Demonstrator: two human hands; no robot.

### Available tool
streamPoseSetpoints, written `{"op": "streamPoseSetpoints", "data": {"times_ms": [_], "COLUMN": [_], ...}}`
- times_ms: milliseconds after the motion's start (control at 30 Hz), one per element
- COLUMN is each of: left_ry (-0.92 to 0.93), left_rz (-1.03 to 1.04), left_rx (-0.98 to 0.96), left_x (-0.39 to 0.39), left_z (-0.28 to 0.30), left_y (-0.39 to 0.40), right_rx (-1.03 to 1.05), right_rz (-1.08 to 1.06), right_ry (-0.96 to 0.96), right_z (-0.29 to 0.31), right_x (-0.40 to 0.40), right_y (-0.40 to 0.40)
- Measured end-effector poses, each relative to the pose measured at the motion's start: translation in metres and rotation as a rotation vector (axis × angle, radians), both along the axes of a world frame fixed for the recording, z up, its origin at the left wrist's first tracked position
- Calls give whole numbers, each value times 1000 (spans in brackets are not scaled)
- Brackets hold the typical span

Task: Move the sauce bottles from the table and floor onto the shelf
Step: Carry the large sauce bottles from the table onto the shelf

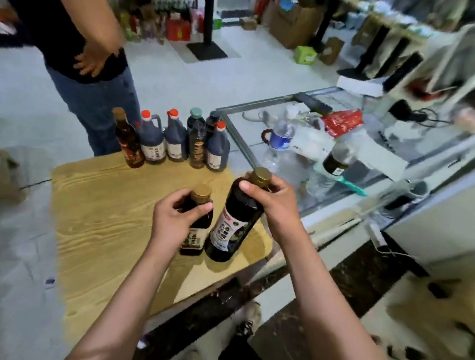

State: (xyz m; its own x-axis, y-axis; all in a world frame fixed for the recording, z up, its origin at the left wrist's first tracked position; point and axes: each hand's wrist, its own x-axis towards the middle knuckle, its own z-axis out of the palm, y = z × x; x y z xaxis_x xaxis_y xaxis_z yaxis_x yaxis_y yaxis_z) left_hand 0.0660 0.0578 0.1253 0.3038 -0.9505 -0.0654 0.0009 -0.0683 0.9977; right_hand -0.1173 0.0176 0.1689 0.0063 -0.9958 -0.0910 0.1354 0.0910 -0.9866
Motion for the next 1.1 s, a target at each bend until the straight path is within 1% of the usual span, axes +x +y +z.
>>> {"op": "streamPoseSetpoints", "data": {"times_ms": [67,133,333,433,633,800,867,1000,1100], "left_ry": [48,52,-63,-90,-15,10,21,115,144], "left_rz": [-58,-137,-456,-606,-826,-1025,-1091,-1185,-1250], "left_rx": [-35,-73,-233,-293,-341,-460,-490,-495,-496], "left_x": [-31,-69,-188,-266,-433,-558,-603,-687,-742], "left_z": [14,29,80,101,131,148,154,170,180], "left_y": [6,12,35,62,127,189,212,261,292], "right_rx": [-23,-47,-116,-160,-254,-295,-301,-319,-321], "right_rz": [-78,-170,-417,-539,-791,-993,-1060,-1218,-1328], "right_ry": [-36,-50,-49,-6,88,178,208,302,328], "right_z": [19,34,61,74,99,114,119,136,147], "right_x": [-28,-60,-173,-241,-381,-485,-520,-582,-622], "right_y": [26,53,129,177,279,364,395,447,480]}}
